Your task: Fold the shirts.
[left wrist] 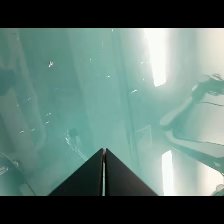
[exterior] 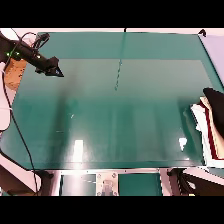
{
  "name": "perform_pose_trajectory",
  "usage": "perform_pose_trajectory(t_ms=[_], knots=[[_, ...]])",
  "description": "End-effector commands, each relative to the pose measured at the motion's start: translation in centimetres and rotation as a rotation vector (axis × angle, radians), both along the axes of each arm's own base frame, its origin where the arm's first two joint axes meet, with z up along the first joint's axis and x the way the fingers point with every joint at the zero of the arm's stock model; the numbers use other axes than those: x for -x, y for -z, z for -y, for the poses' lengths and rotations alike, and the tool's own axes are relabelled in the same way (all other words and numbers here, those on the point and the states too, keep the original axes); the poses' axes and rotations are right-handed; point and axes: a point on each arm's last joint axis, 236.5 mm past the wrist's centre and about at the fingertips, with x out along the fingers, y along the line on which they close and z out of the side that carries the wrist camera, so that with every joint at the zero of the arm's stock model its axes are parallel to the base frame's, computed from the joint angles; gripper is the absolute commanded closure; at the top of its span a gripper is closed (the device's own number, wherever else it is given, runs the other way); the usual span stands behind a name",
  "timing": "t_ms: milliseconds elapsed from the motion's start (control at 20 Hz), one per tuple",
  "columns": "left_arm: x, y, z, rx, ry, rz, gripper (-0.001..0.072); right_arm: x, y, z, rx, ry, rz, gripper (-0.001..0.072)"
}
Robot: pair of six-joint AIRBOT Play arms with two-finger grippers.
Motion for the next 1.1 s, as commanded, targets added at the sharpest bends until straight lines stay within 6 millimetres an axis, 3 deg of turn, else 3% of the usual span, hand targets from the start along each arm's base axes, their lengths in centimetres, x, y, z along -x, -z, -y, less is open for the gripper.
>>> perform_pose_trajectory(t_ms=[0, 100, 150, 250, 300, 350, 500, 600, 750, 900, 1050], knots=[[-0.2, -0.1, 0.0, -0.001, 0.001, 0.013, 0.0686, 2.3, 3.9, -1.4, -0.069, -0.005, -0.094, 0.016], [-0.5, -0.2, 0.1, -0.001, 0.035, 0.048, 0.0686, 2.2, 3.5, -1.7, -0.087, -0.004, -0.099, 0.016], [-0.5, -0.4, 0.3, 0.009, 0.036, 0.05, 0.0687, 1.0, 2.8, -1.4, -0.074, 0.008, -0.061, 0.016], [-0.4, -1.2, 0.9, 0.039, 0.04, 0.06, 0.0687, -3.3, 0.9, -1.1, -0.043, -0.031, 0.083, 0.0176], [-0.4, -1.7, 1.0, 0.046, 0.032, 0.064, 0.0687, -6.0, -0.1, -1.2, -0.026, -0.081, 0.161, 0.0388], [-0.3, -2.2, 1.1, 0.048, 0.016, 0.066, 0.0687, -9.1, -1.1, -1.7, -0.003, -0.151, 0.248, 0.0703], [0.6, -3.3, 1.5, 0.051, 0.003, 0.059, 0.0687, -16.4, -2.6, -5.8, 0.027, -0.379, 0.396, 0.0683], [2.6, -2.9, 2.4, 0.054, 0.016, 0.021, 0.0687, -19.0, -2.4, -10.2, 0.011, -0.539, 0.407, 0.0698], [7.9, -0.6, 3.8, 0.057, 0.051, -0.069, 0.0687, -20.2, -1.3, -17.8, -0.01, -0.752, 0.427, 0.0699], [14.3, 2.5, 4.5, 0.056, 0.033, -0.115, 0.0687, -17.9, 0.7, -25.3, -0.04, -0.931, 0.44, 0.0698], [18.5, 4.5, 4.5, 0.051, -0.018, -0.103, 0.0687, -15.0, 2.4, -30.0, -0.057, -1.033, 0.46, 0.0699]])
